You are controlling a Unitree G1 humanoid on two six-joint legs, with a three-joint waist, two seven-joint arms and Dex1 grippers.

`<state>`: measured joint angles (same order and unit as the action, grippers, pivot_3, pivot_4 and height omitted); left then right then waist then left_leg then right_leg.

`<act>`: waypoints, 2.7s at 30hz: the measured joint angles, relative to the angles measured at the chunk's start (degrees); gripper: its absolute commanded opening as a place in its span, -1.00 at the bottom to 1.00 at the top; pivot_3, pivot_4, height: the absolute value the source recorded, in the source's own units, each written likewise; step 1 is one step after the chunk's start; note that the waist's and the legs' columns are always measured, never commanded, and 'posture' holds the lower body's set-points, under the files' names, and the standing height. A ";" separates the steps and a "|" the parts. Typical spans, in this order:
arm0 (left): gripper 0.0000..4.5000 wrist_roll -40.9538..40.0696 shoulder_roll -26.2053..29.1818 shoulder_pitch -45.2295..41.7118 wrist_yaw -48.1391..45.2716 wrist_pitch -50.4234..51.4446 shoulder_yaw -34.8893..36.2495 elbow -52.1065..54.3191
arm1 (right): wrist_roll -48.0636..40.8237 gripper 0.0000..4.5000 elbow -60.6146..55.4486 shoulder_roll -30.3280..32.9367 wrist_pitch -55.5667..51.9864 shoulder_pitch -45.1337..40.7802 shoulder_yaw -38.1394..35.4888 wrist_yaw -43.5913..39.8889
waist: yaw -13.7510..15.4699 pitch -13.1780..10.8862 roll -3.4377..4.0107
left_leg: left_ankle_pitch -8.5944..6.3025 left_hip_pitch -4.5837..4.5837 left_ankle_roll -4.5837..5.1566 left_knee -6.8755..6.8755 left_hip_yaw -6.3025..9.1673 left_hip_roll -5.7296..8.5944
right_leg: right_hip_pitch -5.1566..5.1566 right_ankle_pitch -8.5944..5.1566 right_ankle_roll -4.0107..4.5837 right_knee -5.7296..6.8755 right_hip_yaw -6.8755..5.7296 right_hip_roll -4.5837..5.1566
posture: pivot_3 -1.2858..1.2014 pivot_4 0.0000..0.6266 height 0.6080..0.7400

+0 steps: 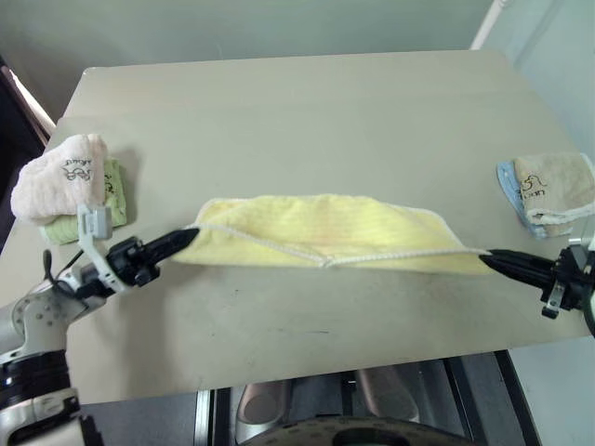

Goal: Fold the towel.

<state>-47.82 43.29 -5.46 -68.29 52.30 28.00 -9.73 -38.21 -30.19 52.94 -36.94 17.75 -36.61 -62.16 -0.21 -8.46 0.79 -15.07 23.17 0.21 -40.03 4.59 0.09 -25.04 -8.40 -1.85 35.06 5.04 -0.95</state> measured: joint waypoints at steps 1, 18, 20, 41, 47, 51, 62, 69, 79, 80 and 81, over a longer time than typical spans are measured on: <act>-0.99 0.68 1.01 1.24 -1.14 -0.38 -0.09 -1.23 | 0.01 -1.00 0.11 0.00 0.19 0.51 -0.49 -0.45 | -0.01 0.00 0.00 | -0.07 0.02 -0.02 0.00 0.00 -0.01 | -0.06 0.00 0.00 0.00 0.00 0.00 | 0.03 -0.52 1.00; -0.99 6.05 3.00 -5.57 -14.16 -14.35 -3.66 -22.64 | 3.57 -1.00 4.01 0.95 6.17 -2.34 3.17 -2.28 | 0.19 0.11 -0.16 | -0.55 0.32 0.04 0.02 0.07 -0.03 | -0.47 0.10 0.58 0.21 -0.02 -0.01 | 0.03 -0.52 1.00; -0.99 7.35 3.03 -10.10 -15.26 -16.32 -4.41 -28.27 | 3.57 -1.00 4.17 0.86 6.48 -3.96 4.38 -1.43 | 0.26 0.12 -0.16 | -0.53 0.32 0.08 0.02 0.08 -0.03 | -0.46 0.11 0.59 0.22 -0.03 0.00 | 0.03 -0.52 1.00; -0.99 16.84 -2.60 -25.70 -10.24 -27.61 -9.04 -39.51 | 14.53 -1.00 18.82 -5.79 14.30 -19.68 19.65 10.47 | 0.38 0.14 -0.22 | -0.38 0.30 0.34 0.00 0.00 -0.08 | -0.32 0.26 0.41 0.10 -0.10 0.07 | 0.03 -0.52 1.00; -0.99 17.15 -4.50 -27.33 -7.46 -27.69 -9.14 -38.91 | 17.17 -1.00 22.86 -7.93 17.60 -22.73 23.94 10.83 | 0.38 0.14 -0.22 | -0.33 0.30 0.36 -0.01 -0.06 -0.07 | -0.28 0.39 0.36 0.01 -0.11 0.09 | 0.03 -0.52 1.00; -0.90 17.08 -4.49 -27.30 -6.60 -25.34 -9.19 -36.80 | 17.71 -0.90 25.63 -8.06 17.58 -25.17 24.67 10.79 | 0.32 0.14 -0.22 | -0.31 0.30 0.34 -0.01 -0.09 -0.07 | -0.28 0.41 0.35 -0.02 -0.10 0.10 | 0.03 -0.52 1.00; 0.74 16.23 -4.48 -26.60 -0.93 -22.05 -8.33 -31.85 | 16.07 0.69 26.64 -8.19 16.34 -27.38 24.63 9.50 | 0.36 0.14 -0.22 | -0.27 0.30 0.28 -0.01 -0.09 -0.08 | -0.28 0.42 0.37 -0.03 -0.10 0.09 | 0.03 -0.52 1.00; 1.00 14.07 -7.13 -26.63 2.49 -26.22 -4.33 -29.00 | 10.49 0.98 25.29 -9.51 9.28 -28.16 20.25 12.63 | 0.48 0.14 -0.21 | -0.25 0.30 0.27 -0.01 -0.11 -0.04 | -0.26 0.40 0.35 -0.03 -0.09 0.12 | 0.03 -0.52 1.00; 1.00 5.52 -11.78 -22.33 0.96 -17.35 -6.33 -11.15 | -12.09 0.98 13.42 -10.23 -19.02 -18.78 7.67 20.34 | 0.62 0.13 -0.23 | -0.23 0.26 0.23 0.00 -0.22 -0.01 | -0.15 0.08 0.18 -0.08 -0.05 0.11 | 0.03 -0.52 1.00; 1.00 4.99 -12.02 -22.03 0.90 -16.14 -6.93 -10.03 | -13.95 0.98 12.67 -10.51 -20.96 -18.40 6.94 21.54 | 0.62 0.13 -0.24 | -0.23 0.26 0.23 0.00 -0.23 0.00 | -0.16 0.02 0.08 -0.08 -0.04 0.12 | 0.03 -0.52 1.00; 1.00 4.44 -12.02 -21.58 0.77 -14.92 -7.76 -8.78 | -17.09 0.98 11.95 -11.29 -23.50 -18.36 5.47 23.66 | 0.58 0.13 -0.24 | -0.26 0.26 0.28 0.00 -0.23 -0.01 | -0.16 0.00 0.04 -0.08 -0.03 0.12 | 0.03 -0.52 1.00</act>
<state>-43.38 31.26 -27.04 -67.52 37.38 20.23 -18.52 -55.30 -18.25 41.66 -60.45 -0.61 -31.14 -38.50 0.37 -8.33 0.55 -15.33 23.44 0.48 -40.03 4.36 0.08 -25.20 -8.41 -1.81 34.98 5.01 -0.83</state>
